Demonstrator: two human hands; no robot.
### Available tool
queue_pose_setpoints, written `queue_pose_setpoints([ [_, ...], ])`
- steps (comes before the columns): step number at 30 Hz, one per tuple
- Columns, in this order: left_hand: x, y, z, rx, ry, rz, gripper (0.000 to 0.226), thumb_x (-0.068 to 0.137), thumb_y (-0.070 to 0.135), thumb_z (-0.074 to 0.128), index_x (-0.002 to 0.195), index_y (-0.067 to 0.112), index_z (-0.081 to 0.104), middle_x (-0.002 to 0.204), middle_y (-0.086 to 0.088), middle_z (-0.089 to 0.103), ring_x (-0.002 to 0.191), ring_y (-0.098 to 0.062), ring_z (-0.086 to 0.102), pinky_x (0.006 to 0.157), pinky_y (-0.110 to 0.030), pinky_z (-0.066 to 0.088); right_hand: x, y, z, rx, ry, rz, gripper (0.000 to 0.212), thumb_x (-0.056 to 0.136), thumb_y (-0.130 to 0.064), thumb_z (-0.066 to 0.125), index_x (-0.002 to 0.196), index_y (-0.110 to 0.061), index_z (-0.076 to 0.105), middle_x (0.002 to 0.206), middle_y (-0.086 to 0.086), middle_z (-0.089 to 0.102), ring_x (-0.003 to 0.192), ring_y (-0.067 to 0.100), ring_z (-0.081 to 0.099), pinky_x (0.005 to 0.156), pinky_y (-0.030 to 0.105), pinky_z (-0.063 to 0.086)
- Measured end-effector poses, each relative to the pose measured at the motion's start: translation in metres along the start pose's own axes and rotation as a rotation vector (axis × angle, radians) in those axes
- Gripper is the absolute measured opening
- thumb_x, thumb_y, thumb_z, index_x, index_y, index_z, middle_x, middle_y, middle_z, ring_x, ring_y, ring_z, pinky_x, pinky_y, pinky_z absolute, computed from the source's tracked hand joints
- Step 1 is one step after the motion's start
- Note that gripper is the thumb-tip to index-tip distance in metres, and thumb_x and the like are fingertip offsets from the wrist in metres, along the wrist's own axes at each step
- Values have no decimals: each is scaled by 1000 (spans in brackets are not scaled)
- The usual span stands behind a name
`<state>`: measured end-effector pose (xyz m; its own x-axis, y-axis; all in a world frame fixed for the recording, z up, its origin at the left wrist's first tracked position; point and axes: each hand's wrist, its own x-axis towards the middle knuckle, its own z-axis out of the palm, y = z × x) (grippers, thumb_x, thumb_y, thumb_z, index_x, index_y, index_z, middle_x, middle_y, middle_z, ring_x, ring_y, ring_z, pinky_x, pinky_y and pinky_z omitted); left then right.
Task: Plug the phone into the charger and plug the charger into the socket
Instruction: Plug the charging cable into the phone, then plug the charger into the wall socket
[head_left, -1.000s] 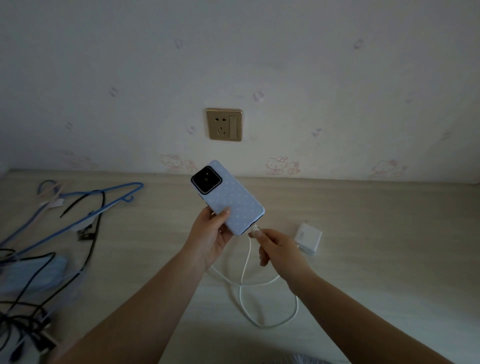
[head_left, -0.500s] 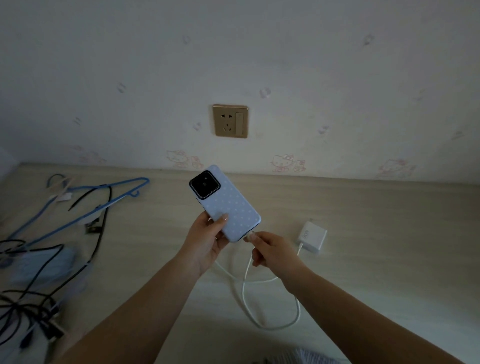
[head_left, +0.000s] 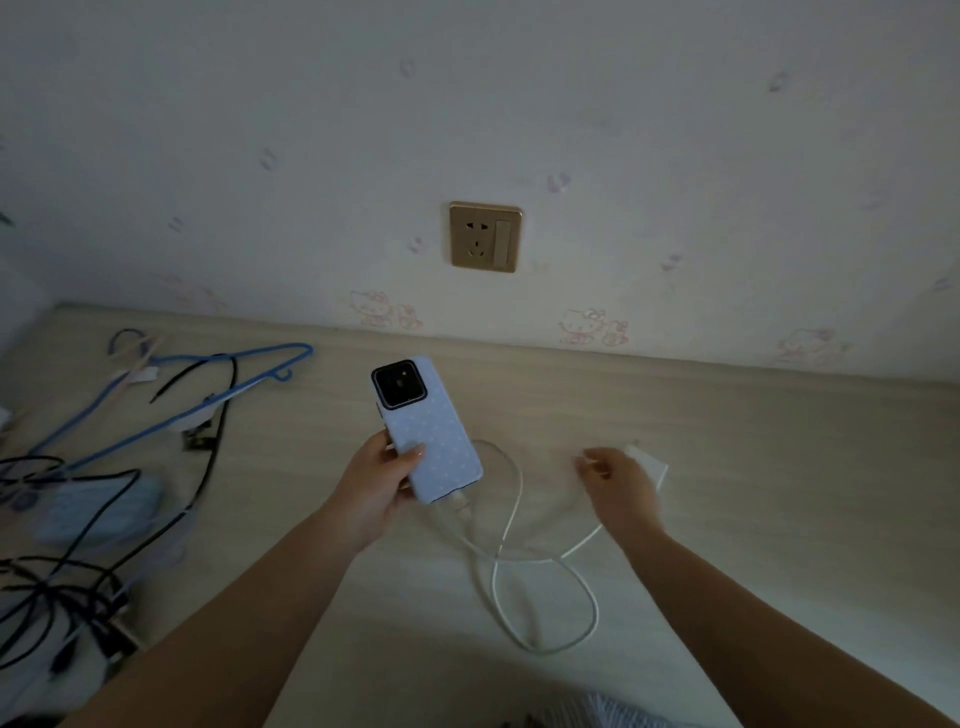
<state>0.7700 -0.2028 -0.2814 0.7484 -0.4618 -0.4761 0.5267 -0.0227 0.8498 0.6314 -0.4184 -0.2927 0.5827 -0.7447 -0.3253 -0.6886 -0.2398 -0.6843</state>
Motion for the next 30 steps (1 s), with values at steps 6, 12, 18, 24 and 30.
queue_pose_setpoints([
  [6, -1, -15, -45, 96, 83, -54, 32, 90, 13, 54, 121, 17, 51, 116, -9, 61, 101, -27, 61, 77, -38, 52, 28, 27, -7, -130, 241, 155, 56, 79, -34, 66, 130, -13, 54, 138, 21, 44, 126, 39, 42, 106, 40, 35],
  [12, -5, -31, -68, 176, 58, -105, 38, 88, 11, 57, 126, 14, 52, 121, -14, 63, 106, -32, 62, 76, -41, 54, 35, 28, 5, -310, 133, 281, 82, 73, -49, 68, 141, -23, 31, 149, 17, 25, 135, 37, 27, 108, 48, 29],
  [18, -4, -42, -74, 207, 28, -129, 39, 88, 9, 56, 126, 12, 52, 118, -13, 65, 105, -30, 63, 87, -49, 51, 33, 27, 13, -273, 135, 260, 79, 77, -38, 68, 143, -29, 27, 152, 17, 20, 135, 39, 26, 109, 47, 29],
  [24, 0, -48, -76, 196, 18, -149, 39, 89, 8, 54, 128, 13, 50, 123, -13, 62, 110, -30, 61, 84, -44, 54, 31, 2, 20, 52, 59, 128, 86, 74, -19, 74, 145, -15, 26, 142, 21, 44, 128, 36, 45, 106, 42, 37],
  [30, 6, -50, -78, 340, 34, -127, 34, 87, 9, 55, 121, 17, 53, 121, -11, 64, 110, -29, 61, 94, -49, 50, 36, -68, 36, 834, -269, 186, 88, 82, -4, 65, 149, -22, 11, 150, 11, 37, 123, 27, 52, 95, 38, 42],
])
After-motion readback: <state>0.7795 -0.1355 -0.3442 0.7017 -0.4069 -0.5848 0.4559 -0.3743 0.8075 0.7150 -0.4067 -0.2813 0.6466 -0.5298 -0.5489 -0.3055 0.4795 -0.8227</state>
